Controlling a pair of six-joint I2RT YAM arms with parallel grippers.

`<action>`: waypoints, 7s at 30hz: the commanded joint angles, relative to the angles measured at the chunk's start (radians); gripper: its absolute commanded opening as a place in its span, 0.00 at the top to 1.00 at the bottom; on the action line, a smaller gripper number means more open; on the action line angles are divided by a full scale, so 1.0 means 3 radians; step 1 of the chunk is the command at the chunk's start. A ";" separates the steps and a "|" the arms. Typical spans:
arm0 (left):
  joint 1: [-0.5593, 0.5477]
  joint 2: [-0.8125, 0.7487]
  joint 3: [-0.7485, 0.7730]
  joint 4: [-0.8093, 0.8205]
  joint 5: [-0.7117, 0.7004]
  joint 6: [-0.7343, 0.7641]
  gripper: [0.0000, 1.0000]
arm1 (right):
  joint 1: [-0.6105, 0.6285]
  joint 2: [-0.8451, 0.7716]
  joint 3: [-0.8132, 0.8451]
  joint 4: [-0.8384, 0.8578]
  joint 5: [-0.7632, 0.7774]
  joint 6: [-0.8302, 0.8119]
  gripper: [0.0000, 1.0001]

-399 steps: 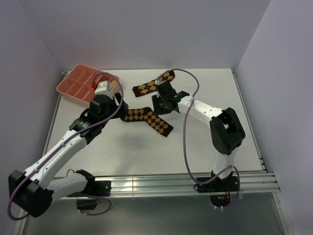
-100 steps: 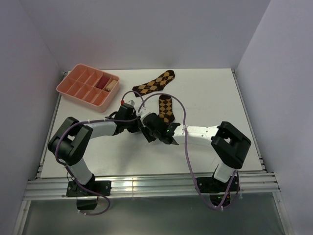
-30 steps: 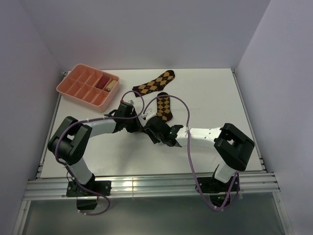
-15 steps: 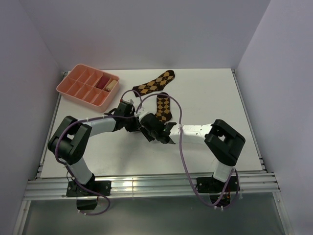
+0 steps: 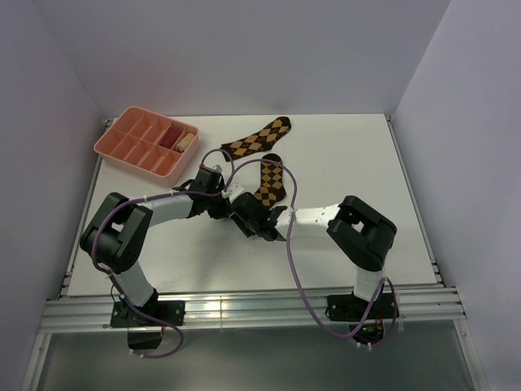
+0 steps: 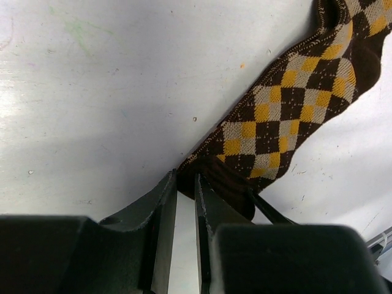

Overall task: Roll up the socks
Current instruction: Roll the sock at the center of the board.

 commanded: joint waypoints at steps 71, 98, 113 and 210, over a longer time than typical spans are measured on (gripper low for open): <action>-0.0251 0.0068 0.0383 -0.0956 -0.0288 -0.0134 1.00 | -0.1288 -0.0087 -0.0591 0.0664 -0.2917 0.1716 0.64; -0.0308 0.0411 0.0828 -0.1269 -0.0181 0.0071 1.00 | -0.0106 -0.0447 -0.0459 0.0347 -0.0564 0.0365 0.59; -0.0185 -0.0284 0.0578 -0.0871 -0.0462 -0.0332 0.44 | -0.0903 -0.0329 -0.0862 0.0816 -0.2376 0.1351 1.00; -0.0058 0.0068 0.0312 -0.0420 -0.0084 0.0112 0.66 | 0.0011 -0.0171 -0.0306 -0.0252 -0.0373 0.0339 0.90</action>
